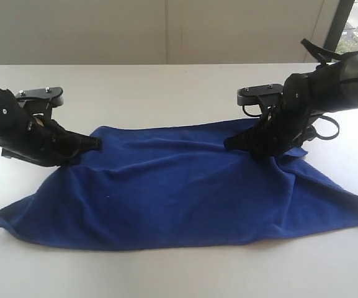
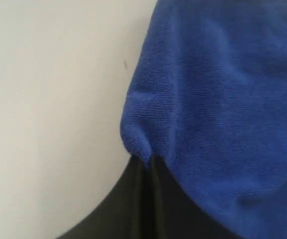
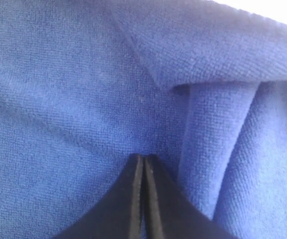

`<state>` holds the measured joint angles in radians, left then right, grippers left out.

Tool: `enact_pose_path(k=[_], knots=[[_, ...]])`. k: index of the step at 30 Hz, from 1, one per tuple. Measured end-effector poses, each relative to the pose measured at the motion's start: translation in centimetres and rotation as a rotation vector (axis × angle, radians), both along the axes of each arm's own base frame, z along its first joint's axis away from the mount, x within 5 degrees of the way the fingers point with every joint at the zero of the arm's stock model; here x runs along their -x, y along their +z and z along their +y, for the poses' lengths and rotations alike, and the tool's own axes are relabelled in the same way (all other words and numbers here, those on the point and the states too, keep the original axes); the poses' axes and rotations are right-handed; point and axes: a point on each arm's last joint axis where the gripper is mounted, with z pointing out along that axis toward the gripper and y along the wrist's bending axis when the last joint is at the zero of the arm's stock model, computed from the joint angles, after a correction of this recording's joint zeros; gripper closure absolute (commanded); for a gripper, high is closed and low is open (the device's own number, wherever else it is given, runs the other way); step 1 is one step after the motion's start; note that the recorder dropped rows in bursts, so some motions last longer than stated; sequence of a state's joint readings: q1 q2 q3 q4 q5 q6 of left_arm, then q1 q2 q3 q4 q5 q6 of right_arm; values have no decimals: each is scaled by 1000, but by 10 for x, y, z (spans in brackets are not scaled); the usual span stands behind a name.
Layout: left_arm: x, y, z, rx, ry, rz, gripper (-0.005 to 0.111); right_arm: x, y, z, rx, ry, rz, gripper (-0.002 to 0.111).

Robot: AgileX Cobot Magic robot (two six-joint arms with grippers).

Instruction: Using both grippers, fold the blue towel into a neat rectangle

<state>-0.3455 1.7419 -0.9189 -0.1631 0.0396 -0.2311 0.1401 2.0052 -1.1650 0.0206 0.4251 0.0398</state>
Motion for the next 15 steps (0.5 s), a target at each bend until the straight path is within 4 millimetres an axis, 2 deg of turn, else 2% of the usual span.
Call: enact_pose_path(k=[5, 15], knots=[[9, 19, -6, -27, -94, -35, 107, 0, 0, 0, 1, 2, 0, 108], [46, 17, -62, -72, -356, 11, 107, 0, 0, 0, 1, 4, 0, 108]])
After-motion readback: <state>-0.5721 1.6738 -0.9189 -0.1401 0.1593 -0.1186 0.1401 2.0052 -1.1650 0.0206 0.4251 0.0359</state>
